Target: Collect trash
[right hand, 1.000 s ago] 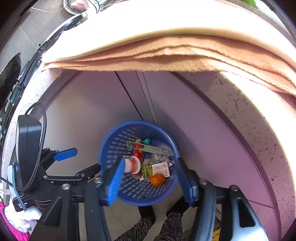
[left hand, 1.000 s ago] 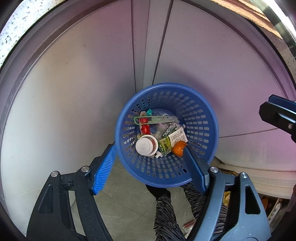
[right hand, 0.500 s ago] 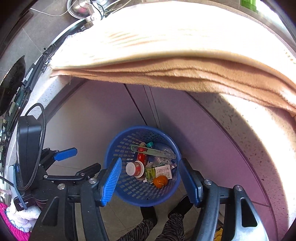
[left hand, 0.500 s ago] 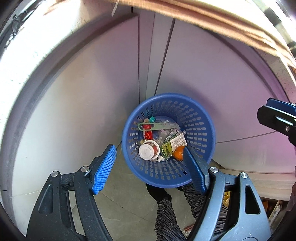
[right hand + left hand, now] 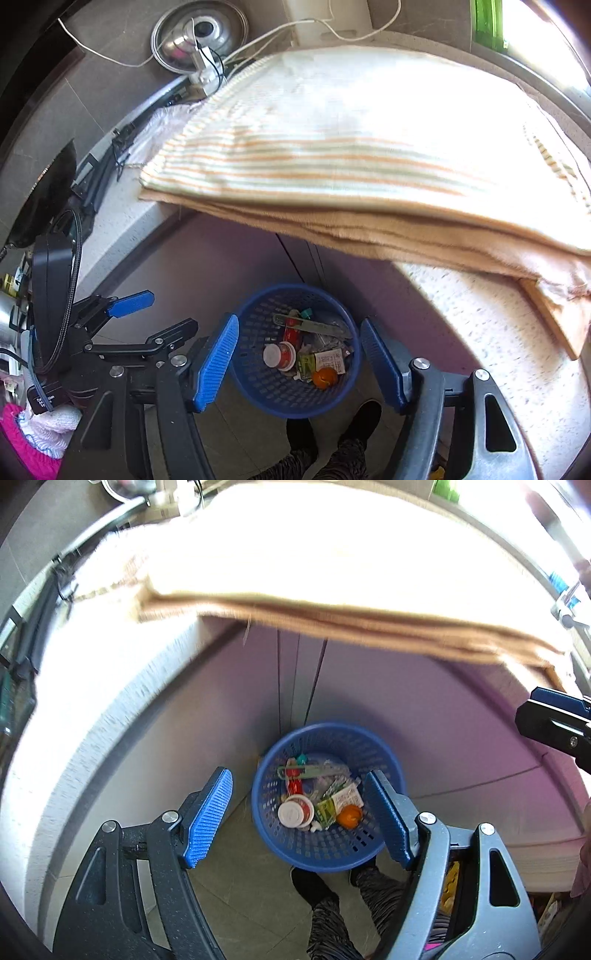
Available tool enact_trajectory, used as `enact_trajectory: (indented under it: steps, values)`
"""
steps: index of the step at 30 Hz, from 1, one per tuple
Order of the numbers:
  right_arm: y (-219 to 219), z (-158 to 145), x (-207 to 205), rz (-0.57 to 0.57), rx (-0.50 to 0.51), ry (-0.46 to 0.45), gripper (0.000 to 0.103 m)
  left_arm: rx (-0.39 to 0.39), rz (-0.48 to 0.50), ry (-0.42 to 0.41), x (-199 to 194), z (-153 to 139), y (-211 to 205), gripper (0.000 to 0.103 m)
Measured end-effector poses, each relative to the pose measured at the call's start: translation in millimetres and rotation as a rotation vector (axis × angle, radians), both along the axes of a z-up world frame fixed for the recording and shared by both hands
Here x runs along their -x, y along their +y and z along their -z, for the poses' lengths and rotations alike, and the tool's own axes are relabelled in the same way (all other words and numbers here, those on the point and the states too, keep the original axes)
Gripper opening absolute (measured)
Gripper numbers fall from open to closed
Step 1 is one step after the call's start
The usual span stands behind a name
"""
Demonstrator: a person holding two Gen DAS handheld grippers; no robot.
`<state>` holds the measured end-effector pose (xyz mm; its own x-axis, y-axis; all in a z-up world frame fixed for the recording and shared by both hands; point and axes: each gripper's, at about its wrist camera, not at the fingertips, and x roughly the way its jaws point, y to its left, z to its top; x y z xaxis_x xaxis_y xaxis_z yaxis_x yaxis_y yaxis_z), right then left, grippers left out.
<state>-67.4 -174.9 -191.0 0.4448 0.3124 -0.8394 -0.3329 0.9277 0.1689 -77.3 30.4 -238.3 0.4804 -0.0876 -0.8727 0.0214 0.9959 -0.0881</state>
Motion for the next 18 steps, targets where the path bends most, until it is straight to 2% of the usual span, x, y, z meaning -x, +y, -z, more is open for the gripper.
enact_trajectory:
  steps: [8, 18]
  values:
    - [-20, -53, -4, -0.005, -0.040, -0.091, 0.080, 0.014, -0.054, -0.107, -6, -54, -2, 0.077]
    - [-50, -112, -20, -0.007, -0.089, -0.203, 0.085, 0.041, -0.064, -0.247, -25, -127, -21, 0.077]
